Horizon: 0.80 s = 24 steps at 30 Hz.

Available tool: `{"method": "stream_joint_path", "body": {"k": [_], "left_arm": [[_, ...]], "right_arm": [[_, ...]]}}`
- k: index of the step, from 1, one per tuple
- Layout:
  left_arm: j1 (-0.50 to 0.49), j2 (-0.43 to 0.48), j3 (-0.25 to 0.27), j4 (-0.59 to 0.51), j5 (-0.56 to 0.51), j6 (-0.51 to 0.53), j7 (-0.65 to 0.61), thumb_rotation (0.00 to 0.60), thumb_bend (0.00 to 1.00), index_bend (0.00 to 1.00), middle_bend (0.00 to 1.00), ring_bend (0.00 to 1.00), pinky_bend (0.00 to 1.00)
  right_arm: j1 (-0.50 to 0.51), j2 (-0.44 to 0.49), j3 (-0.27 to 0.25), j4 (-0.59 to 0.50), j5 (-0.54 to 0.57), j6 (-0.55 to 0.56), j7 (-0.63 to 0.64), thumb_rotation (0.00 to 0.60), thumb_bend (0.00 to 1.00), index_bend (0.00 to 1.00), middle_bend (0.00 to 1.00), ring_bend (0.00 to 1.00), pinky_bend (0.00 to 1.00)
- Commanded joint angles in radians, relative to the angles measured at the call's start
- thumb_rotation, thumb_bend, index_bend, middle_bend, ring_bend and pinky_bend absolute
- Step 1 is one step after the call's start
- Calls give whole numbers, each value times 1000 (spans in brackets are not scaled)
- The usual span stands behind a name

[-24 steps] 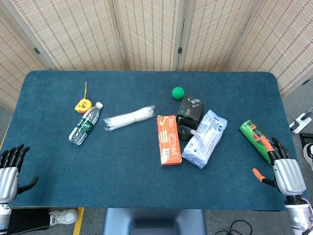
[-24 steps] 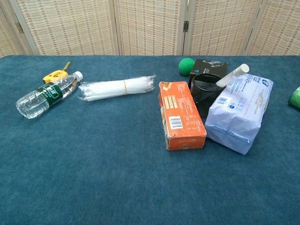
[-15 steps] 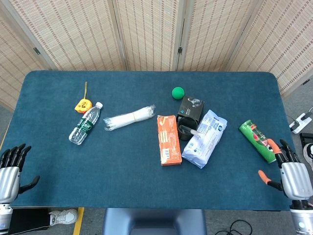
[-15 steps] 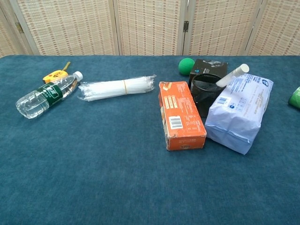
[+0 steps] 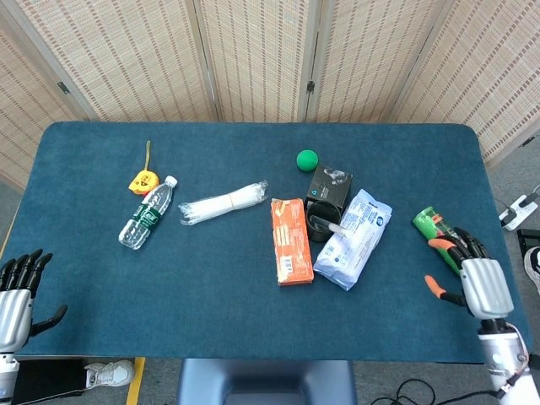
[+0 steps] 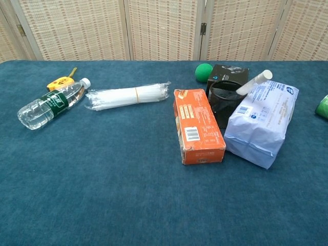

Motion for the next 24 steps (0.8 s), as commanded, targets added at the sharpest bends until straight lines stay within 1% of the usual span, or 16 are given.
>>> {"method": "stream_joint_path", "body": {"k": [1,5,8,12,18,21,24], "left_arm": [[3,3,2,-1,-1,1,-1,600,258,126,96,65,72],[7,9,4,-3,-6,1,-4,600,258,126,96,65,72],[11,13,4,-3,-12,1,-7,600,257,126,96,65,73],[13,17,4,-5,-16,2,-8,600,258,126,96,65,72],[15,19,3,-4,-24,-3,-8,600,259,126,96,65,73],[15,19,2,-3,-28,-5,-9,600,258,126,96,65,73],[16,20,2,0,-32,-7,-9,600,259,126,96,65,73]], "right_arm": [[107,-43,66,22,72,-132,-14,600,207,320,257,90,153],[190,-90,110,59,129,-231,-21,600,177,349,264,90,157],[250,-132,138,99,170,-295,-34,600,176,371,273,90,160],[319,-184,151,149,202,-368,-62,600,176,393,276,91,160],[387,-262,161,217,232,-414,-87,600,176,423,286,93,160],[406,-297,165,256,242,-427,-63,600,191,450,294,96,161],[415,-320,164,291,243,-434,-25,600,220,453,300,99,161]]}}
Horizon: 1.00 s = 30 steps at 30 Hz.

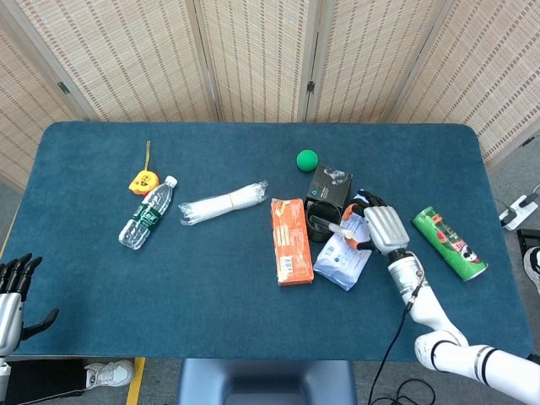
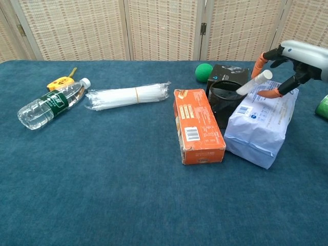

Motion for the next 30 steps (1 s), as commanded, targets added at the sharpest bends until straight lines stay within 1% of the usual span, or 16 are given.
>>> {"method": "stream_joint_path", "body": {"k": [1,8,12,16,30], "left_arm": [[1,1,-1,2,-4,-2,-1,600,258,126,96,65,73],[-3,-1,-4,3,-6,-8,2,600,259,126,96,65,72],[-3,-4,-4,6,-10,-10,1,600,259,126,96,65,73],[-2,-5,-4,11,-14,-12,-2,600,259,126,96,65,72],[-1,-11,-5,22,-17,-16,-9,600,259,126,95,65,72]], "right_arm": [[14,-31,-1,41,1,-11,45,600,226,456,302,100,161],[32,-53,-8,71,-18,-21,103,600,234,469,313,107,162],[44,-61,-11,80,-13,-28,97,600,236,483,316,110,163],[50,-66,-12,91,-2,-32,92,600,286,497,321,115,165],[63,-70,-21,105,16,-43,85,600,287,498,326,122,167]]}}
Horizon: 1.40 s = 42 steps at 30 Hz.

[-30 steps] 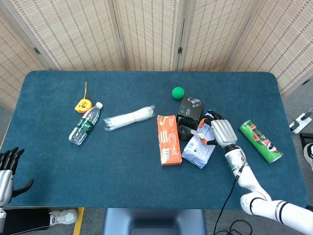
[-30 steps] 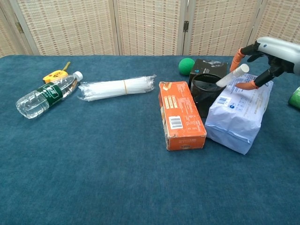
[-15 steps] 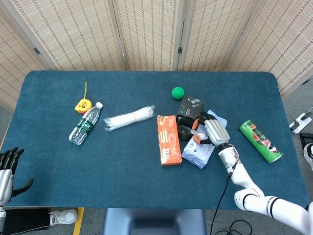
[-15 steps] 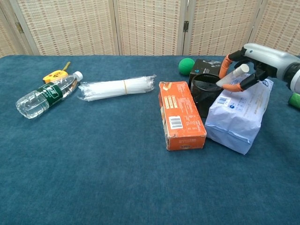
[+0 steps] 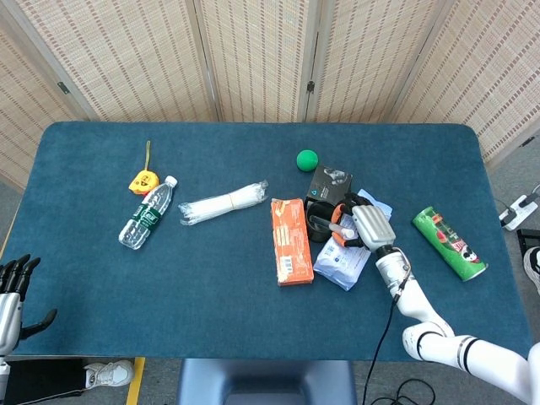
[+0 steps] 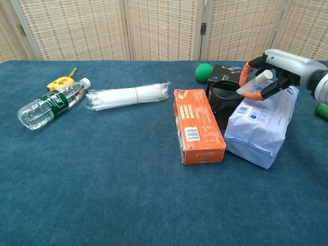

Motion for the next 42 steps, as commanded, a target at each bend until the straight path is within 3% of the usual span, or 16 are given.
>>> {"method": "stream_joint_path", "body": {"k": [1,14,23,27,32,38,42], "left_arm": [[0,-1,0,1,0,-1,1,600,258,126,96,65,73],[0,1,-3,1,-2,0,-4,600,258,126,96,65,73],[-1,6,-3,-3,2,0,-7,600,258,126,95,65,72],[-4,7,-4,-7,5,-2,-4,600,258,126,96,65,72],[-6,7,-3,-12,8,-3,1,600,258,126,95,65,72],[-5,9,-4,-15,10,1,0,600,258,126,95,65,73],[-5,10,-4,-16,11,1,0,600,258,126,96,65,73]], "right_arm": [[2,-2,-1,5,4,0,-3,600,287,498,327,123,167],[0,35,22,-46,-15,41,34,600,387,658,416,203,184],[-16,212,68,-239,-21,38,106,600,435,696,483,271,197],[-12,322,69,-310,-14,14,31,600,435,699,500,293,219],[-9,375,65,-353,24,34,-98,600,435,701,503,297,220],[-22,430,108,-435,85,-46,130,600,435,702,503,298,224],[-26,450,116,-447,81,-80,215,600,436,702,503,298,226]]}}
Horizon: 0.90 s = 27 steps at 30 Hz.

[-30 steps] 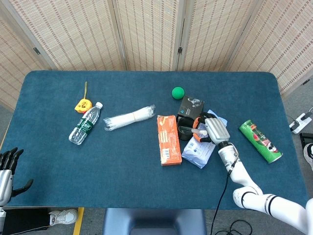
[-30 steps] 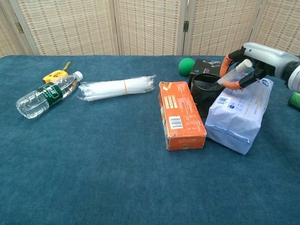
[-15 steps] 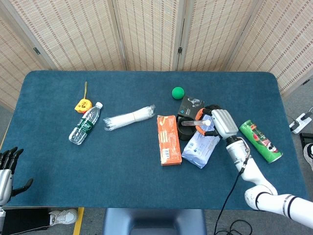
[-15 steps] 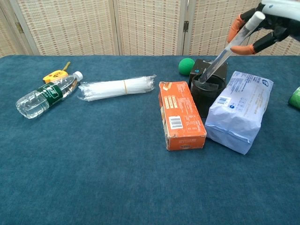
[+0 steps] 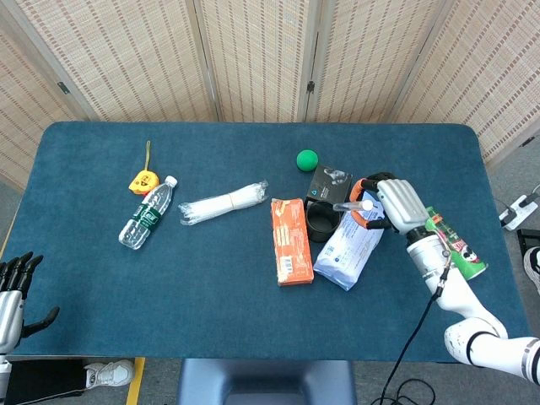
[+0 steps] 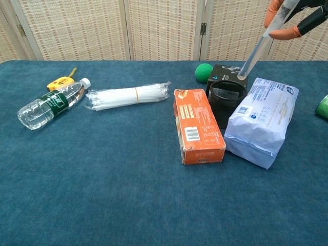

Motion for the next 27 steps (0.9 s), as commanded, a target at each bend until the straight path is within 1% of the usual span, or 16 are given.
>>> {"method": "stream_joint_path", "body": {"k": [1,2,3,5,7,10,11,13,14,16,17,19,21,23,27], "left_arm": [[0,2,0,-1,1,1,-1,600,258,126,96,65,73],[0,3,-1,-3,4,4,-2,600,258,126,95,65,73],[0,3,0,-4,6,4,-1,600,258,126,95,65,73],[-2,2,1,-7,9,2,3,600,257,126,96,65,73],[-5,2,2,-9,11,-1,7,600,257,126,95,65,72],[-8,3,0,-15,11,-2,12,600,258,126,95,65,72],[-9,4,-1,-16,12,-2,14,600,258,126,95,65,73],[-10,5,-2,-18,12,-4,16,600,258,126,96,65,73],[-11,5,-2,-20,12,-4,18,600,258,126,96,65,72],[-11,4,-2,-21,11,-5,19,600,258,126,96,65,73],[-11,4,-1,-21,10,-5,18,600,258,126,96,65,73],[-11,3,0,-19,9,-6,18,600,258,126,96,65,73],[-10,3,0,-17,7,-7,16,600,257,126,95,65,72],[-10,3,1,-16,6,-8,15,600,257,126,95,65,73],[-10,2,0,-14,5,-8,12,600,257,126,96,65,73]], "right_arm": [[-14,61,31,-54,18,-81,220,600,436,702,503,298,226],[-26,73,42,-63,13,-93,295,600,436,702,503,298,227],[-31,83,41,-58,-5,-100,324,600,435,702,503,298,227],[-34,93,25,-31,-42,-102,324,600,435,702,503,298,227],[-32,87,3,2,-55,-82,253,600,435,702,503,298,227],[-24,59,-28,45,-37,-19,54,600,435,702,503,298,227],[-21,44,-37,55,-23,13,-31,600,436,702,503,298,227],[-16,24,-46,60,0,53,-138,600,435,704,503,298,227],[-14,12,-48,57,17,72,-184,600,435,705,503,298,227],[-10,1,-45,42,41,82,-205,600,435,709,503,298,227],[-9,0,-39,26,55,75,-186,600,435,709,503,298,227],[-10,10,-23,-6,71,42,-104,600,435,709,503,298,227],[-15,29,0,-36,68,-4,26,600,435,709,503,298,227],[-25,53,21,-58,41,-53,176,600,435,709,503,298,227],[-45,91,45,-63,-40,-99,401,600,435,710,503,298,227]]}}
